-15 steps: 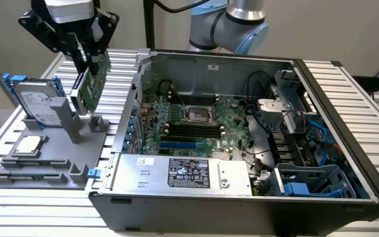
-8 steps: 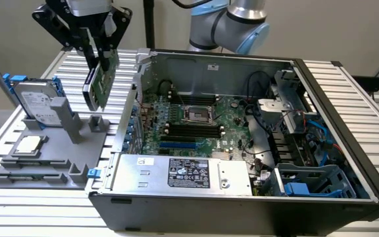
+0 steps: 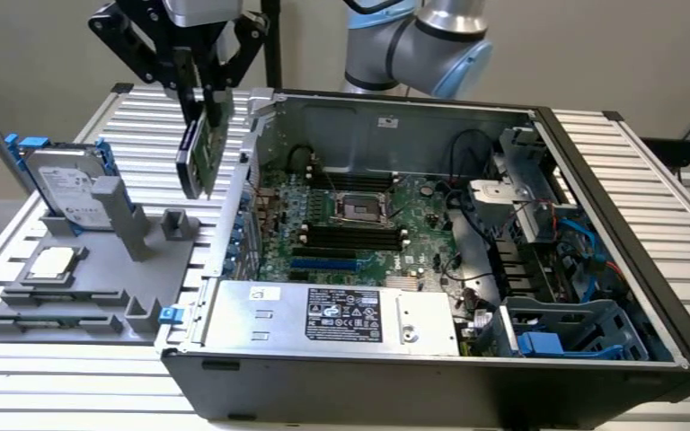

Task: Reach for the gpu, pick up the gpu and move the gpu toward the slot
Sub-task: 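Pick up the gpu and move the gpu toward the slot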

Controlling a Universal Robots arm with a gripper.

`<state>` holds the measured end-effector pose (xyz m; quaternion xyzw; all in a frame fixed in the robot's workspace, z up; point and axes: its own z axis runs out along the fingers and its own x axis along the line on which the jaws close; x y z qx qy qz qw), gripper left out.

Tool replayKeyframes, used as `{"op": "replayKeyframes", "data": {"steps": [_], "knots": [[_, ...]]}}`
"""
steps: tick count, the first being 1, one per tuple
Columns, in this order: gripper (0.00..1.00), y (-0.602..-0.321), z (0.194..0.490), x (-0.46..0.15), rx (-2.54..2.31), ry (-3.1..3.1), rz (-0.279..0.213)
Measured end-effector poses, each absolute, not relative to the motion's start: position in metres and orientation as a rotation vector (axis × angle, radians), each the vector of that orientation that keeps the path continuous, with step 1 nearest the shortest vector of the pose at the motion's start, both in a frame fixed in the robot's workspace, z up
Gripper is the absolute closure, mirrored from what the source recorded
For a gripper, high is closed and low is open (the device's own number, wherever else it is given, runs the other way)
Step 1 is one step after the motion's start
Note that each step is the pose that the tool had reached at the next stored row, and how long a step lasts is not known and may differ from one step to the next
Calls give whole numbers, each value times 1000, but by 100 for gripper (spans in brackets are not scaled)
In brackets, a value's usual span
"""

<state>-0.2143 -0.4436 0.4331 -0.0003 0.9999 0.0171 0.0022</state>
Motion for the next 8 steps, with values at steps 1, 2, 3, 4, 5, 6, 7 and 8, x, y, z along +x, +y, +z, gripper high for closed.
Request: {"op": "replayKeyframes", "data": {"steps": [1,2,3,4,5,6,7,8], "knots": [[74,-443,433,-211,-1,3138,54],[74,-443,433,-207,-1,3140,55],[74,-443,433,-204,-1,3141,55],[74,-443,433,-200,-1,3143,56],[74,-442,433,-197,-1,3144,56],[74,-442,433,-193,-1,3145,57],[74,-442,433,-189,-1,3146,58],[74,-442,433,-186,-1,3147,58]]}}
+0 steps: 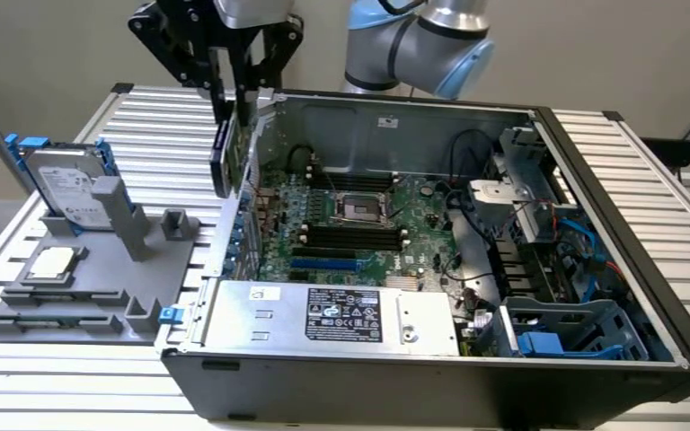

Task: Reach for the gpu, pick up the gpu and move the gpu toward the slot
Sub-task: 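Pick up the gpu and move the gpu toward the slot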

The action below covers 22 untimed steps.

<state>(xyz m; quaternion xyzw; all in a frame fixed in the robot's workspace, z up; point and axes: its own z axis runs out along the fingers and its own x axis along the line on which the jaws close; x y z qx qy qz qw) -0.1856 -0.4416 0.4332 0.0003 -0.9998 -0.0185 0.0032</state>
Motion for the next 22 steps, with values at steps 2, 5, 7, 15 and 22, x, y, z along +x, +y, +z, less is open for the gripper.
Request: {"op": "replayKeyframes", "data": {"steps": [2,5,7,15,22], "knots": [[74,-441,433,-177,1,-3132,-59],[74,-440,433,-165,1,-3129,-60],[74,-439,433,-156,1,-3126,-60],[74,-433,428,-120,0,-3118,-62],[74,-427,419,-88,0,-3116,-62]]}}
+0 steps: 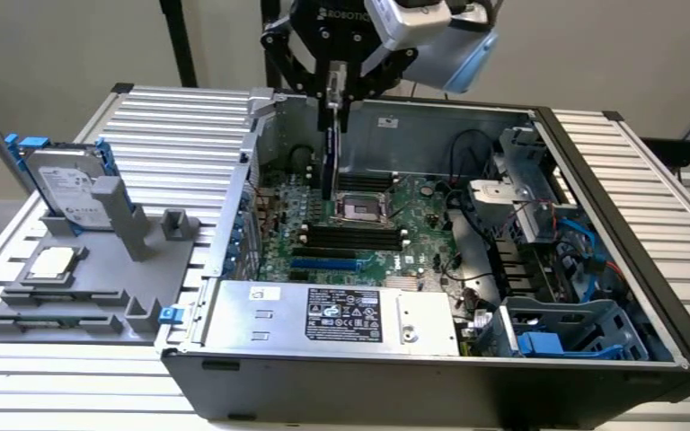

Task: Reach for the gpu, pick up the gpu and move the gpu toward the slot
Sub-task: 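Pick up the gpu and move the gpu toward the slot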

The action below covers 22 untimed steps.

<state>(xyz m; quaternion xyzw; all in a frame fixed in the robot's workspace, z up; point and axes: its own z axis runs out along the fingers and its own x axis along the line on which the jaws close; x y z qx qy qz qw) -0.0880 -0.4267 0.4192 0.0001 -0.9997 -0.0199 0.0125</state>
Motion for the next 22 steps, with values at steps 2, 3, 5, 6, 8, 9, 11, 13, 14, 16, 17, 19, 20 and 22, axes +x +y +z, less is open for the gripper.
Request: {"op": "replayKeyframes", "data": {"steps": [2,3,5,6,8,9,11,13,14,16,17,19,20,22], "knots": [[74,-424,416,-79,0,-3116,-62],[74,-423,414,-75,0,-3116,-62],[74,-419,410,-65,0,-3116,-62],[74,-418,408,-61,0,-3116,-62],[74,-414,405,-52,0,-3116,-62],[74,-413,403,-47,0,-3116,-62],[74,-409,399,-38,0,-3116,-62],[74,-408,396,-29,0,-3116,-62],[74,-407,394,-25,0,-3116,-62],[74,-407,390,-21,0,-3116,-62],[74,-407,389,-20,0,-3116,-62],[74,-407,389,-20,0,-3116,-62],[74,-407,389,-20,0,-3116,-62],[74,-407,389,-19,0,-3116,-62]]}}
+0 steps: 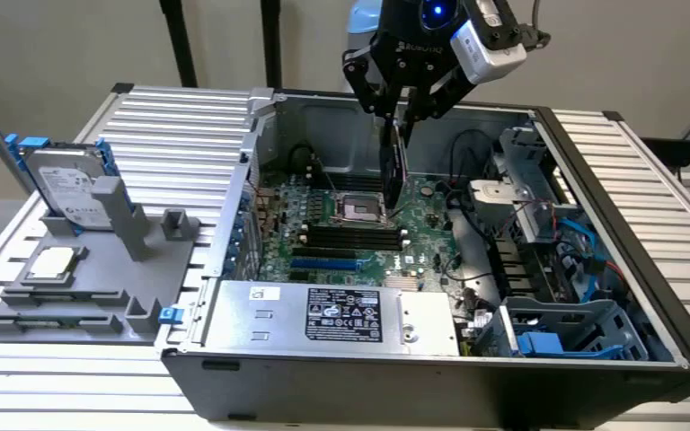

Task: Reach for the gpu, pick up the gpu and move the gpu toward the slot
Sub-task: 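Pick up the gpu and move the gpu toward the slot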

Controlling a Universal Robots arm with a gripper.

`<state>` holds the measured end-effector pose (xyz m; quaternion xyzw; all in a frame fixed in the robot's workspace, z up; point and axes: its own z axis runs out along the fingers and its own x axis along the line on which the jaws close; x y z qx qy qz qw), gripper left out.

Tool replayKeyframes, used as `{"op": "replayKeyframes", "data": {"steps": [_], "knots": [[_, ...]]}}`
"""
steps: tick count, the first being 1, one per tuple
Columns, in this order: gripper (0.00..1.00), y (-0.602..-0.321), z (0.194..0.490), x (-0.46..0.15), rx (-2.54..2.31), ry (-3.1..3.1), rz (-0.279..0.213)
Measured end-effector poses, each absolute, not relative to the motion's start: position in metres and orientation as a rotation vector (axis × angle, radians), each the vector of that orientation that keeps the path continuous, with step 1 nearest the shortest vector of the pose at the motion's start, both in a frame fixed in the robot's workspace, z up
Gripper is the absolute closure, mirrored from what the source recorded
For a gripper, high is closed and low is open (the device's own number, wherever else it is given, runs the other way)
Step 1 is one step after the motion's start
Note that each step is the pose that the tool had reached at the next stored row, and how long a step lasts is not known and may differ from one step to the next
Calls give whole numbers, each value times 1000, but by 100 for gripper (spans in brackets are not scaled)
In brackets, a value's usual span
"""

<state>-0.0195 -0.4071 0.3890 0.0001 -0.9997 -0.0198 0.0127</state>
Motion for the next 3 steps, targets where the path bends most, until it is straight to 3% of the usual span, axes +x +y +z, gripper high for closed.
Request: {"op": "replayKeyframes", "data": {"steps": [3], "knots": [[74,-407,389,-19,0,-3116,-62]]}}
